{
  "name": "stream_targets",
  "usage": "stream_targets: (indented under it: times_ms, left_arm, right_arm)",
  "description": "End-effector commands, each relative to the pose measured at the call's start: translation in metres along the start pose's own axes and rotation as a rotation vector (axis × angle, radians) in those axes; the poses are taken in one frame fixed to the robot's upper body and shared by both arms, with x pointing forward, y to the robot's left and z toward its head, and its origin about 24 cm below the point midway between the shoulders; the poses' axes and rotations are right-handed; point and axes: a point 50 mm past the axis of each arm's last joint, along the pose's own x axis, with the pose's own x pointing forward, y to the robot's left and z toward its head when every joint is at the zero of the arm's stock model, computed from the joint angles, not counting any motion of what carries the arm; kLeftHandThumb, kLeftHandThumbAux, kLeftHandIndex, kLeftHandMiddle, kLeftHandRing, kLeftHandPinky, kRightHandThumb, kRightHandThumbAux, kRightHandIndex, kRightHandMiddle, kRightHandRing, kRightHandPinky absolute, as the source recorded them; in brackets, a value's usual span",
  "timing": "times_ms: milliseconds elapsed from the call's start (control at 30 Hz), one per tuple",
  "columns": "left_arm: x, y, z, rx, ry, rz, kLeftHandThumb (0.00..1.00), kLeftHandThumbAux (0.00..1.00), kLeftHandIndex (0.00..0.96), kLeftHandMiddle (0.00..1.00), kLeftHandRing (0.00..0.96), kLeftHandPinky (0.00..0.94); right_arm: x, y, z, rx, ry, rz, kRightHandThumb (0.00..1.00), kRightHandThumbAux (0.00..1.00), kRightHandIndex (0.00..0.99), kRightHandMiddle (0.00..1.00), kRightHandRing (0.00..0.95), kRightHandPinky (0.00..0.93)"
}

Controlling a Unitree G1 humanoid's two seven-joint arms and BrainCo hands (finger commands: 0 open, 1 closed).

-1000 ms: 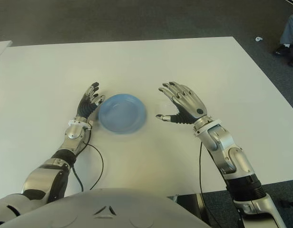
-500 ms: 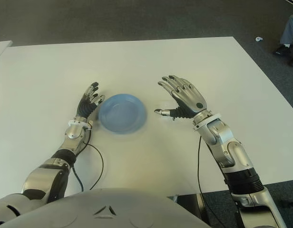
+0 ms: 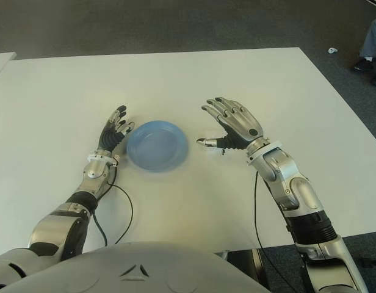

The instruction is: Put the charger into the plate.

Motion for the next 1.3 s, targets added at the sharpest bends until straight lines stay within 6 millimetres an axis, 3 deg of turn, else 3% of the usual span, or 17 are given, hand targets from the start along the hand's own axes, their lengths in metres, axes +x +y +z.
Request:
stream_targets:
  times_ms: [33, 1300]
  left_arm:
    - [-0.043, -0.008, -0.043, -0.011, 0.224, -0.018, 0.0, 0.624, 0.01, 0.032, 0.0, 0.0]
    - [-0.043, -0.005, -0.042, -0.018, 0.213, -0.029, 0.0, 0.59, 0.015, 0.049, 0.016, 0.005]
  right_arm:
    - [0.001, 0.005, -0.001, -0.007, -0.007, 0.049, 0.334, 0.156, 0.0, 0.0, 0.0, 0.0]
    - [-0.009, 0.031, -0.027, -0.051, -0.009, 0.234, 0.333, 0.088, 0.0, 0.0, 0.0, 0.0]
